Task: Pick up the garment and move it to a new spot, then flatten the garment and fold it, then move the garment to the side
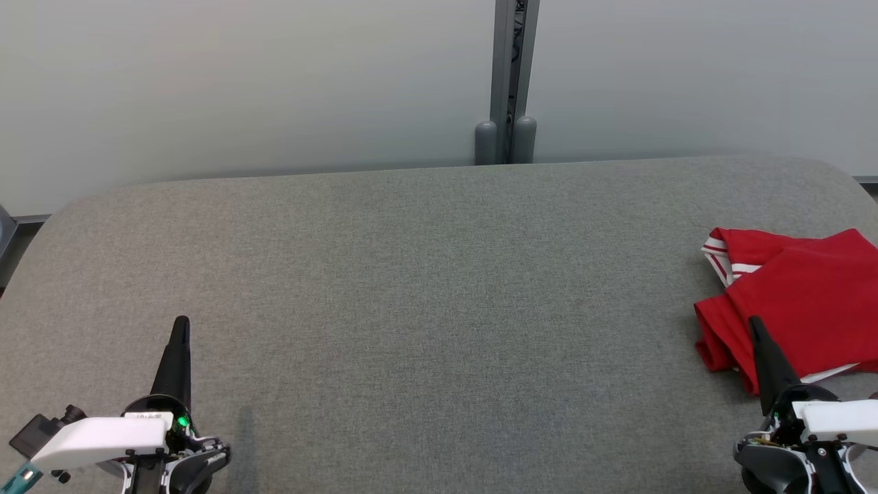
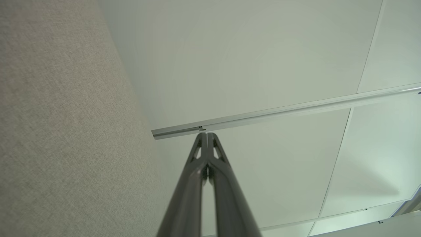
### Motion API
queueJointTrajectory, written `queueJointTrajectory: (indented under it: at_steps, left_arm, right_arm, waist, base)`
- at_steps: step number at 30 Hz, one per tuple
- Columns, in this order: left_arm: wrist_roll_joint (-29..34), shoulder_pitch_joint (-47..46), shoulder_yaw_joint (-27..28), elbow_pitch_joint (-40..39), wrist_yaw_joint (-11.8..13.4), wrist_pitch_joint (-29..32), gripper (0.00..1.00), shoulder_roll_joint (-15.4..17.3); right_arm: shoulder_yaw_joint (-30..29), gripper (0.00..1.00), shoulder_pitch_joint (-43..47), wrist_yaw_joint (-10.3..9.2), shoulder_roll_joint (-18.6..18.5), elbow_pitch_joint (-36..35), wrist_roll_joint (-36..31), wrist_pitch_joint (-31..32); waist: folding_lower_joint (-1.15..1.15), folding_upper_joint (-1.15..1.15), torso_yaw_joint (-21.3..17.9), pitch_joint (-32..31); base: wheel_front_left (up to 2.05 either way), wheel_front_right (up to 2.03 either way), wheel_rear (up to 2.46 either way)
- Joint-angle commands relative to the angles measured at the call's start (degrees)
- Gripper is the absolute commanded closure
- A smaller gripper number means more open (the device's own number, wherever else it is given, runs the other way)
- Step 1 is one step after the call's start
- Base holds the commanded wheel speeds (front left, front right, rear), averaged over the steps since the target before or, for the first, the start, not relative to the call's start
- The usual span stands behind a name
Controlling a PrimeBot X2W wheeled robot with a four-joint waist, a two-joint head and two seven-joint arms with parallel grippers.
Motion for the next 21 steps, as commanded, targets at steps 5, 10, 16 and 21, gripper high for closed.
queueJointTrajectory:
  at_steps: [5,10,16,21]
  left_arm:
    - [-2.5,-1.3,0.5,0.1,0.0,0.7,1.00,0.1]
    - [-4.4,-1.6,0.6,0.2,0.0,1.2,1.00,0.1]
    - [-5.6,-1.6,0.8,0.3,0.0,1.6,1.00,0.0]
    - [-5.6,-1.6,0.8,0.3,0.0,1.6,1.00,0.0]
  right_arm:
    - [-0.5,1.00,-0.9,0.02,-0.5,0.1,2.7,1.0]
    - [-0.7,1.00,-1.1,0.02,-0.5,0.2,4.7,1.5]
    - [-0.8,1.00,-1.1,0.02,-0.4,0.3,5.9,1.9]
    - [-0.8,1.00,-1.1,0.02,-0.4,0.2,5.9,1.9]
  waist:
    - [0.00,0.00,0.0,0.1]
    - [0.00,0.00,0.0,0.1]
    - [0.00,0.00,0.0,0.2]
    - [0.00,0.00,0.0,0.2]
  base:
    - [0.00,0.00,0.00]
    - [0.00,0.00,0.00]
    - [0.00,0.00,0.00]
    - [0.00,0.00,0.00]
